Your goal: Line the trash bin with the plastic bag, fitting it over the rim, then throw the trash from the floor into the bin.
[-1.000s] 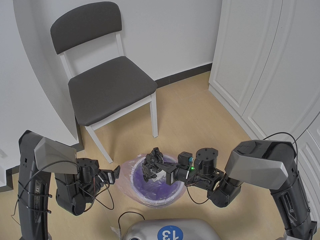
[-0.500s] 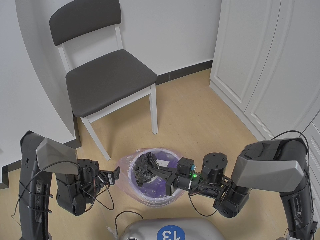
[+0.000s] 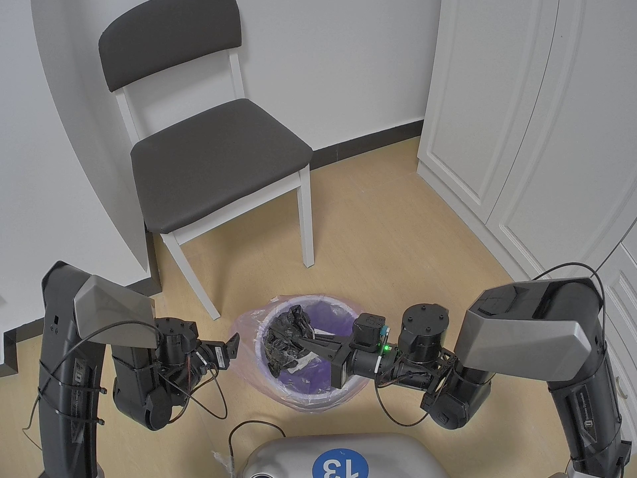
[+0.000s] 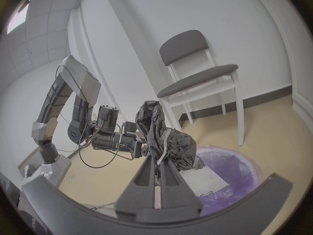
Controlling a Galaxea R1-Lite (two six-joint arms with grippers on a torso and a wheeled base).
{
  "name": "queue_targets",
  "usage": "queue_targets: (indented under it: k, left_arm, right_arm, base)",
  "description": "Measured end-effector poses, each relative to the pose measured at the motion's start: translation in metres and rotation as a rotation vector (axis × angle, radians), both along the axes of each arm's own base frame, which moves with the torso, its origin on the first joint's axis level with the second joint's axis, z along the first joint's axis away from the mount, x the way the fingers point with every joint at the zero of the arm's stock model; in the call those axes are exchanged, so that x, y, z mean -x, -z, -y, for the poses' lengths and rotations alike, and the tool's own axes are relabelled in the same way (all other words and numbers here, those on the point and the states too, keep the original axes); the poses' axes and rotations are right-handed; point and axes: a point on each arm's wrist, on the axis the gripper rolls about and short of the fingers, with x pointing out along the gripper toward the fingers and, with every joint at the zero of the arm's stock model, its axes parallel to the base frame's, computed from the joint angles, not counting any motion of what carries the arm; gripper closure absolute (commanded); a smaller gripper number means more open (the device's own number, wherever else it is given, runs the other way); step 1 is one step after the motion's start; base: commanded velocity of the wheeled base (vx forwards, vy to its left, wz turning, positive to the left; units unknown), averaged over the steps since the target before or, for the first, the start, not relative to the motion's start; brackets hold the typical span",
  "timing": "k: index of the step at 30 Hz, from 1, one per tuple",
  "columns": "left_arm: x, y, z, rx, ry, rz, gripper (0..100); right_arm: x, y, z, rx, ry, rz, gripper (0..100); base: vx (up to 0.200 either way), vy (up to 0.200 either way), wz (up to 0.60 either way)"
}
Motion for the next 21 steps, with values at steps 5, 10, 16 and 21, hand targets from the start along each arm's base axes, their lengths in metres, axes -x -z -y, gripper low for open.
queue_targets:
  k: [5,10,16,21]
  left_arm:
    - [0.0,0.0,0.0,0.0,-0.001,0.0,0]
    - [0.0,0.0,0.0,0.0,0.0,0.0,0]
    - [0.0,0.0,0.0,0.0,0.0,0.0,0]
    - [0.0,0.0,0.0,0.0,0.0,-0.001,0]
  right_arm:
    - [-0.02,0.02,0.008,-0.009,0.019,-0.032,100]
    - [-0.038,0.046,0.018,-0.006,0.057,-0.056,100]
    - [-0.046,0.061,0.022,-0.004,0.08,-0.118,100]
    - [-0.052,0.063,0.023,-0.016,0.089,-0.121,100]
  base:
    - [0.0,0.0,0.0]
    - [0.0,0.0,0.0]
    - [0.0,0.0,0.0]
    - [0.0,0.0,0.0]
